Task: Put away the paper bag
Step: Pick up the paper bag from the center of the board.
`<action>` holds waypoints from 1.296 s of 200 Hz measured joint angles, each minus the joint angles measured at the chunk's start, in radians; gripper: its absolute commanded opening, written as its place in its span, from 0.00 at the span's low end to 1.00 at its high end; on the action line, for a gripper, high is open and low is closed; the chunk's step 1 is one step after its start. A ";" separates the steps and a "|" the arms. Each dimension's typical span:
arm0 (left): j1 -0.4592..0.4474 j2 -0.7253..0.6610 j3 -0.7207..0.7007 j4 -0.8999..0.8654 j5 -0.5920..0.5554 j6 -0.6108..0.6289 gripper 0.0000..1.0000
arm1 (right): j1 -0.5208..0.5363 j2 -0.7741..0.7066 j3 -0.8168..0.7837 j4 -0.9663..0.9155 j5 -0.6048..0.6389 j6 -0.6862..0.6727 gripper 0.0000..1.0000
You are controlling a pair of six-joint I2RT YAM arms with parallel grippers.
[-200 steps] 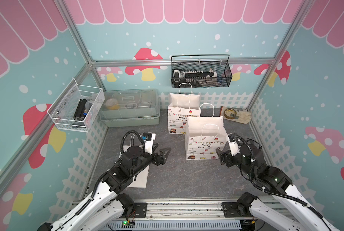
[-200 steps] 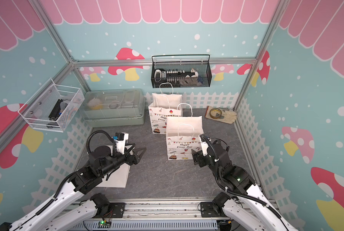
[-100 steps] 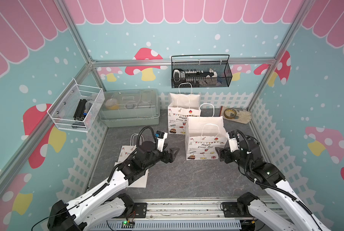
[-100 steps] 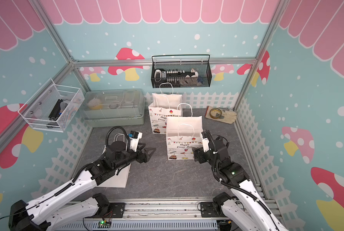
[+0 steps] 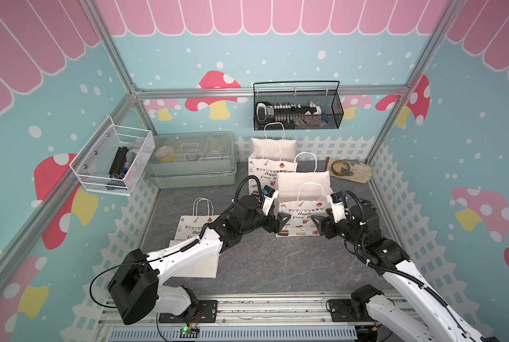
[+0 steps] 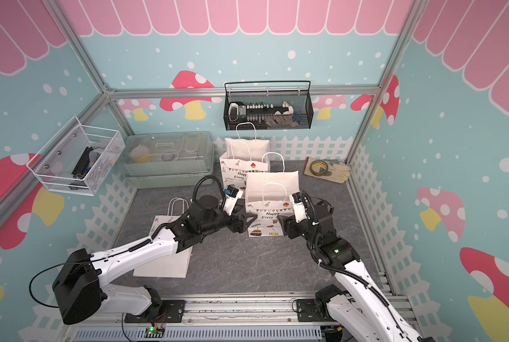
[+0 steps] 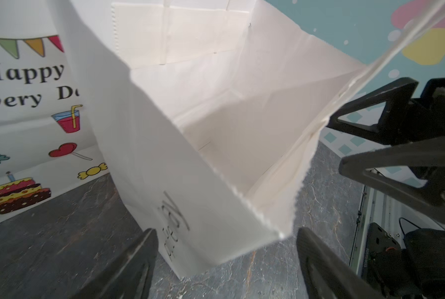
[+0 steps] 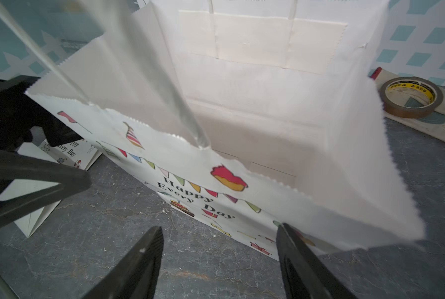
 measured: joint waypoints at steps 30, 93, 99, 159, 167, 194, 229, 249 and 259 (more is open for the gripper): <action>-0.011 0.039 0.019 0.020 0.021 0.014 0.84 | 0.000 0.011 -0.008 0.019 -0.030 0.000 0.63; -0.022 0.072 0.052 0.033 0.043 0.028 0.82 | 0.000 0.017 -0.023 0.065 -0.095 0.008 0.57; -0.024 0.076 0.056 0.032 0.043 0.029 0.82 | 0.000 0.017 -0.024 0.068 -0.105 0.010 0.57; -0.034 0.047 0.048 -0.023 -0.074 0.048 0.82 | 0.000 -0.022 -0.027 0.059 -0.105 0.039 0.74; -0.034 0.021 0.035 -0.026 -0.100 0.050 0.82 | 0.000 -0.036 -0.027 0.043 -0.085 0.045 0.80; -0.035 -0.086 -0.037 -0.013 -0.165 0.047 0.82 | 0.000 -0.093 -0.025 -0.018 0.006 0.063 0.91; -0.035 -0.185 -0.135 0.029 -0.226 0.047 0.82 | 0.000 -0.145 -0.013 -0.065 0.088 0.078 0.98; -0.035 -0.227 -0.188 0.049 -0.256 0.047 0.82 | -0.008 -0.138 0.009 -0.075 0.098 0.084 0.99; -0.035 -0.249 -0.216 0.062 -0.270 0.047 0.82 | -0.015 -0.133 0.020 -0.077 0.097 0.086 0.99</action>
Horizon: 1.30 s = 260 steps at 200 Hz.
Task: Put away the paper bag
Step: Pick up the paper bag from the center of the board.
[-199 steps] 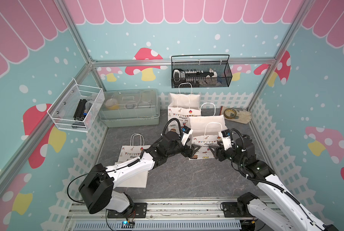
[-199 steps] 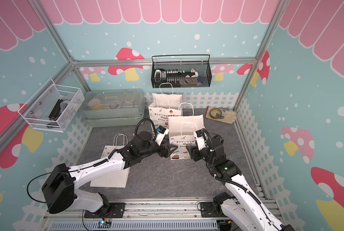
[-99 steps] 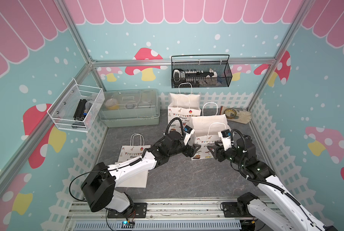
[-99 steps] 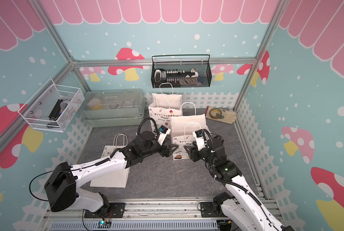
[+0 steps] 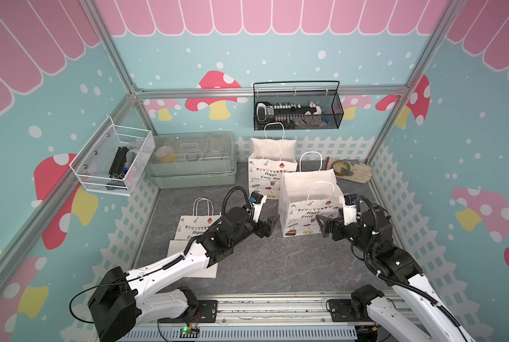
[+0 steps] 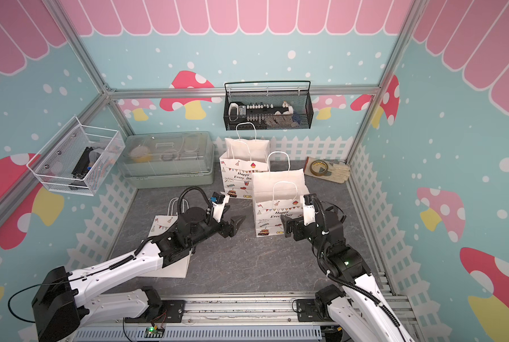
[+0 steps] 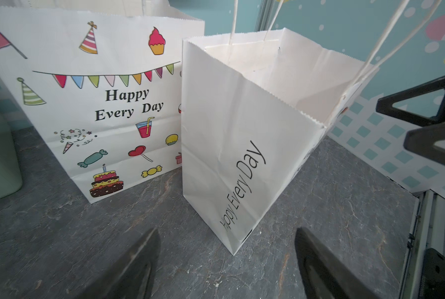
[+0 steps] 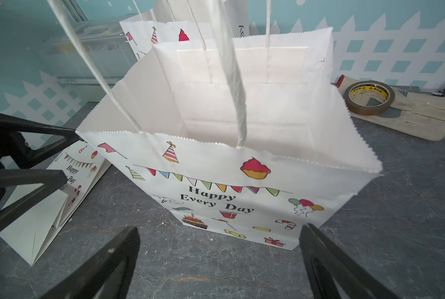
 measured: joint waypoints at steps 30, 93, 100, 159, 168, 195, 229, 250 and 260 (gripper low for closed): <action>0.000 -0.059 -0.070 0.036 -0.037 0.000 0.82 | -0.038 0.009 0.039 -0.007 -0.034 0.000 0.99; 0.022 -0.097 -0.133 0.109 -0.052 -0.001 0.82 | -0.283 0.079 0.064 0.049 -0.282 0.051 0.99; 0.026 -0.097 -0.140 0.116 -0.052 -0.001 0.82 | -0.315 0.087 0.058 0.066 -0.319 0.064 0.99; 0.050 -0.098 -0.161 0.143 -0.037 -0.017 0.82 | -0.412 0.211 0.043 0.247 -0.599 0.171 0.98; 0.052 -0.098 -0.161 0.146 -0.035 -0.019 0.82 | -0.412 0.229 0.036 0.274 -0.632 0.186 0.97; 0.052 -0.098 -0.161 0.152 -0.031 -0.026 0.82 | -0.412 0.264 0.018 0.334 -0.716 0.227 0.92; 0.053 -0.098 -0.161 0.158 -0.026 -0.027 0.82 | -0.412 0.242 0.000 0.354 -0.776 0.255 0.85; 0.053 -0.096 -0.161 0.162 -0.026 -0.027 0.82 | -0.411 0.191 -0.014 0.328 -0.779 0.247 0.84; 0.055 -0.090 -0.158 0.164 -0.025 -0.027 0.82 | -0.410 0.164 -0.021 0.314 -0.778 0.239 0.83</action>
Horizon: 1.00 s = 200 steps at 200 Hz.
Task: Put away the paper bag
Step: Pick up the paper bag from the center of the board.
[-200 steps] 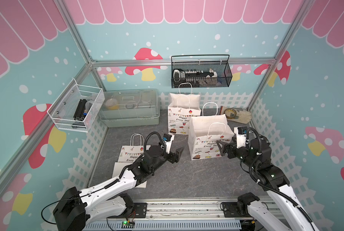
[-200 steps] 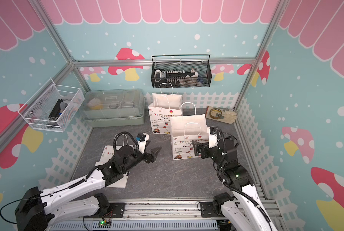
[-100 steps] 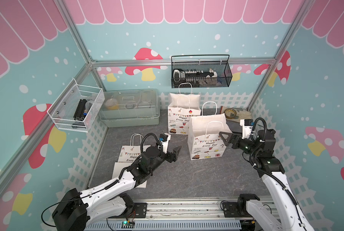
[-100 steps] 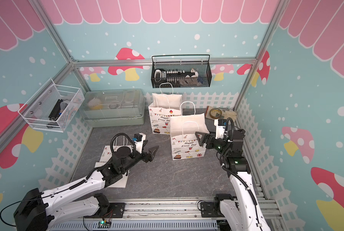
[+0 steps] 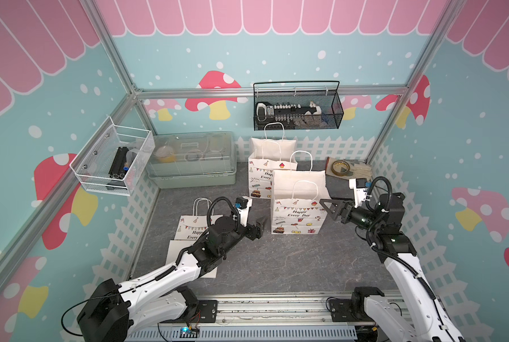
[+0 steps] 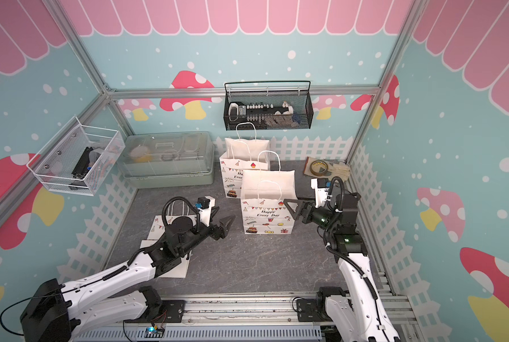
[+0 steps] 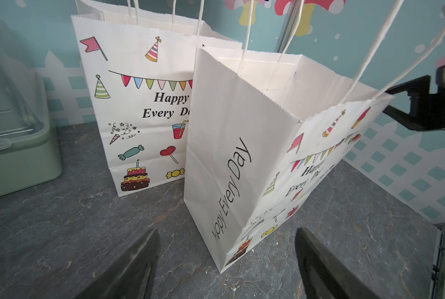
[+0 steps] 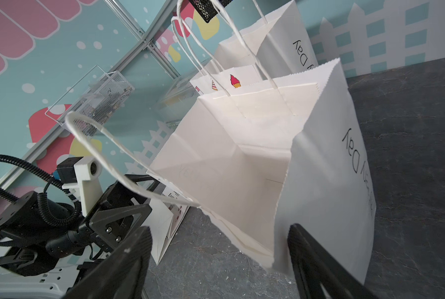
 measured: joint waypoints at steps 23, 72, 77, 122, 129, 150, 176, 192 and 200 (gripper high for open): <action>0.017 0.029 0.034 -0.006 0.021 0.001 0.82 | 0.002 -0.048 -0.013 -0.032 0.013 -0.032 0.81; 0.030 0.124 0.209 -0.001 0.115 0.005 0.82 | 0.027 -0.088 -0.056 -0.109 0.143 -0.124 0.77; 0.030 0.142 0.227 0.001 0.130 0.005 0.82 | 0.034 -0.087 -0.062 -0.112 0.159 -0.134 0.77; 0.029 0.305 0.325 0.000 0.253 0.000 0.82 | 0.113 0.001 -0.069 -0.110 0.248 -0.204 0.77; 0.027 0.317 0.326 -0.002 0.263 0.000 0.82 | 0.129 0.020 -0.068 -0.107 0.260 -0.216 0.77; 0.023 0.330 0.326 -0.008 0.281 0.000 0.83 | 0.185 0.075 -0.057 -0.098 0.296 -0.252 0.74; 0.023 0.330 0.330 -0.008 0.296 0.000 0.82 | 0.254 0.137 -0.025 -0.076 0.330 -0.294 0.67; 0.023 0.336 0.333 -0.008 0.303 0.000 0.83 | 0.277 0.158 -0.023 -0.064 0.346 -0.305 0.63; 0.023 0.344 0.336 -0.006 0.305 0.000 0.83 | 0.278 0.163 -0.023 -0.060 0.357 -0.311 0.62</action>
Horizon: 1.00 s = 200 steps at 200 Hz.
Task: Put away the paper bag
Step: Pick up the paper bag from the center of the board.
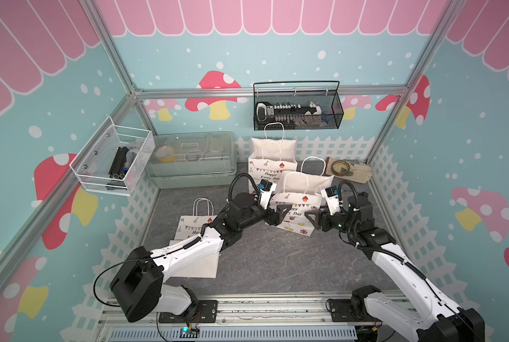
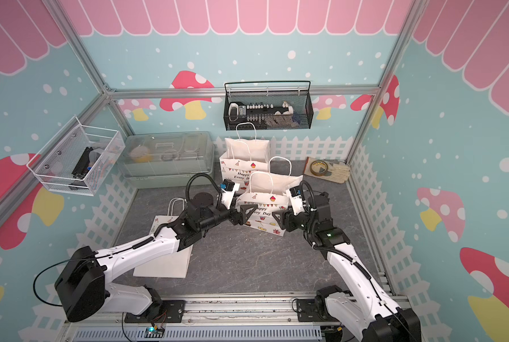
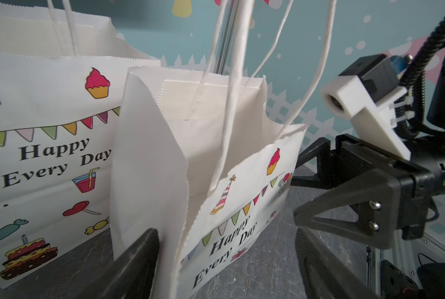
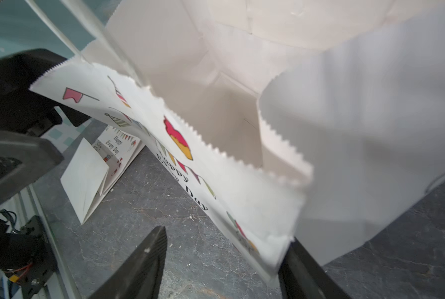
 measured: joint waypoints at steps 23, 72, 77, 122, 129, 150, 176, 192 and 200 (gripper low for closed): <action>0.000 0.031 0.008 0.005 0.014 0.000 0.83 | 0.003 -0.005 -0.004 0.010 0.026 -0.010 0.56; 0.000 0.044 0.014 0.008 0.024 0.000 0.83 | 0.004 -0.033 -0.024 0.017 0.064 -0.006 0.32; 0.000 0.043 0.014 0.008 0.024 0.000 0.83 | 0.005 -0.035 -0.024 0.017 0.066 -0.007 0.30; -0.001 -0.034 -0.016 -0.024 0.006 0.000 0.83 | 0.006 -0.068 -0.023 0.005 0.061 0.005 0.14; -0.001 -0.064 -0.029 -0.035 -0.002 0.000 0.83 | 0.008 -0.074 -0.022 -0.002 0.055 0.005 0.12; -0.001 -0.172 -0.063 -0.068 -0.034 0.000 0.83 | 0.013 -0.085 -0.010 -0.031 0.027 0.012 0.05; 0.014 -0.319 -0.100 -0.103 -0.063 -0.001 0.83 | 0.013 -0.093 0.023 -0.076 -0.006 0.021 0.00; 0.045 -0.407 -0.123 -0.131 -0.071 -0.008 0.82 | 0.013 -0.107 0.045 -0.106 -0.025 0.023 0.00; 0.062 -0.443 -0.133 -0.147 -0.073 -0.012 0.83 | 0.013 -0.115 0.057 -0.122 -0.033 0.024 0.00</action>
